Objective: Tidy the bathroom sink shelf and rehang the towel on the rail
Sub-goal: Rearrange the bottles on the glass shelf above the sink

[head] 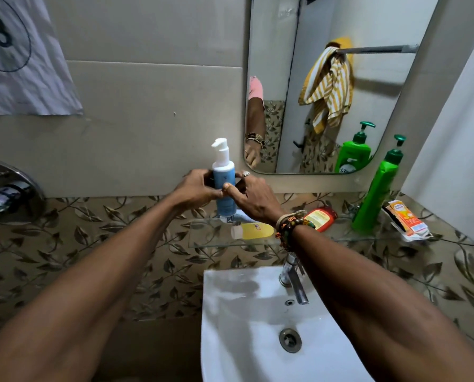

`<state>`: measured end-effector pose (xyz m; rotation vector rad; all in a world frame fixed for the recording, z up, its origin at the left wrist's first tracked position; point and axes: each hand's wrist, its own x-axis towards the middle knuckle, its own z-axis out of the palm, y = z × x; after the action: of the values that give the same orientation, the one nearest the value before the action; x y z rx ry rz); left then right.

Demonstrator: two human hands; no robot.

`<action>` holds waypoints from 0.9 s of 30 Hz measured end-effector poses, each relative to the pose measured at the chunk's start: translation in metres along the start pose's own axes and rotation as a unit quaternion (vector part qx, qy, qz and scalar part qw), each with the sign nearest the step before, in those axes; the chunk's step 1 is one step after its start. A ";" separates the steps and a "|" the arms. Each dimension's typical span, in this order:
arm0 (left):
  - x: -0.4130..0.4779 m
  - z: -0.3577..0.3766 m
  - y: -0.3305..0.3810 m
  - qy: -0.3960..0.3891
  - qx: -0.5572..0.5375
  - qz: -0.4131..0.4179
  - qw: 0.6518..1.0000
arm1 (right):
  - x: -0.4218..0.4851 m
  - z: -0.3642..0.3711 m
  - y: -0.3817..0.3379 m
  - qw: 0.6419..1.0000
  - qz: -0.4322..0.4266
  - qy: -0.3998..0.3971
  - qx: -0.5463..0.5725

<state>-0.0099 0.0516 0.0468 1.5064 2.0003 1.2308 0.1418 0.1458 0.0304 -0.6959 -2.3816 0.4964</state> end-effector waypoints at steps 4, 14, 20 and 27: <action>0.007 0.023 0.026 0.000 0.005 0.020 1.000 | -0.005 -0.023 0.023 1.000 0.004 0.030 -0.008; 0.032 0.100 0.072 -0.004 0.030 0.054 0.998 | -0.030 -0.073 0.086 0.996 0.056 0.055 -0.031; 0.039 0.127 0.077 -0.019 0.031 0.048 0.998 | -0.040 -0.077 0.113 0.995 0.083 0.055 -0.013; 0.046 0.145 0.062 -0.025 0.059 0.024 0.998 | -0.045 -0.065 0.129 0.995 0.099 0.034 -0.002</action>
<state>0.1129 0.1581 0.0252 1.6337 2.0468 1.0984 0.2605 0.2333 -0.0045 -0.9415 -2.2632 0.5403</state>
